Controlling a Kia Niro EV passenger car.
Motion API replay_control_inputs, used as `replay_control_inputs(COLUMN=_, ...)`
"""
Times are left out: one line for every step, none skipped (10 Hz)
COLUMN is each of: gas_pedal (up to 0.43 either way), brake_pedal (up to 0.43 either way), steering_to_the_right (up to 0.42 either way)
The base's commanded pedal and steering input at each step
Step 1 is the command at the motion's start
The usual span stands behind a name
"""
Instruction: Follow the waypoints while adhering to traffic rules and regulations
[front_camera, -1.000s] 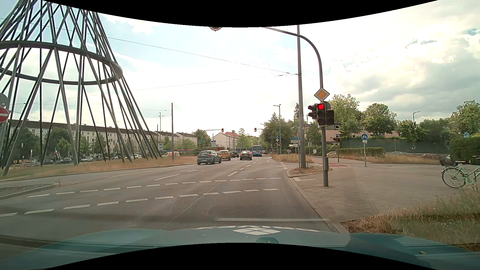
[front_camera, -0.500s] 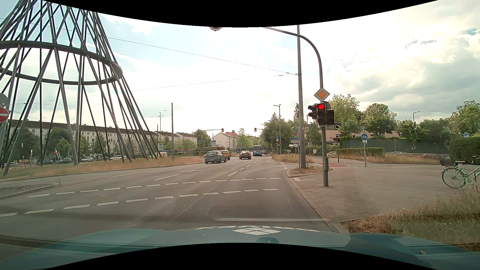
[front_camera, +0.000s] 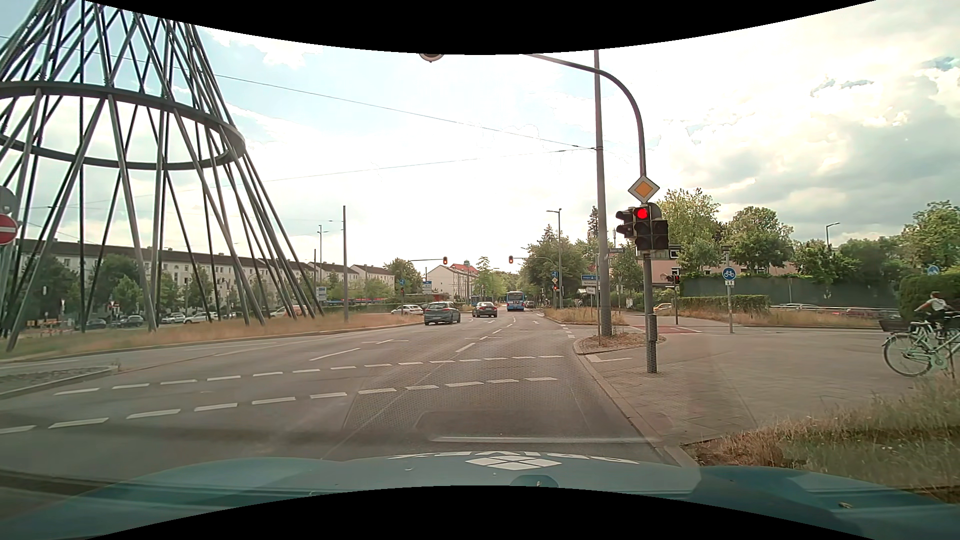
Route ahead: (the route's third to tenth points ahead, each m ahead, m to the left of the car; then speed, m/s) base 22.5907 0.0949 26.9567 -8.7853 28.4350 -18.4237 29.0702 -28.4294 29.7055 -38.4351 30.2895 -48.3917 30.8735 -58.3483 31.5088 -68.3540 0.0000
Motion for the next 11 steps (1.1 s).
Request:
replay_control_inputs(gas_pedal=0.0, brake_pedal=0.311, steering_to_the_right=0.01)
replay_control_inputs(gas_pedal=0.0, brake_pedal=0.311, steering_to_the_right=0.01)
replay_control_inputs(gas_pedal=0.0, brake_pedal=0.311, steering_to_the_right=0.01)
replay_control_inputs(gas_pedal=0.0, brake_pedal=0.311, steering_to_the_right=0.01)
replay_control_inputs(gas_pedal=0.0, brake_pedal=0.311, steering_to_the_right=0.01)
replay_control_inputs(gas_pedal=0.0, brake_pedal=0.311, steering_to_the_right=0.01)
replay_control_inputs(gas_pedal=0.0, brake_pedal=0.311, steering_to_the_right=0.01)
replay_control_inputs(gas_pedal=0.0, brake_pedal=0.311, steering_to_the_right=0.01)
replay_control_inputs(gas_pedal=0.0, brake_pedal=0.311, steering_to_the_right=0.01)
replay_control_inputs(gas_pedal=0.0, brake_pedal=0.311, steering_to_the_right=0.01)
replay_control_inputs(gas_pedal=0.0, brake_pedal=0.311, steering_to_the_right=0.01)
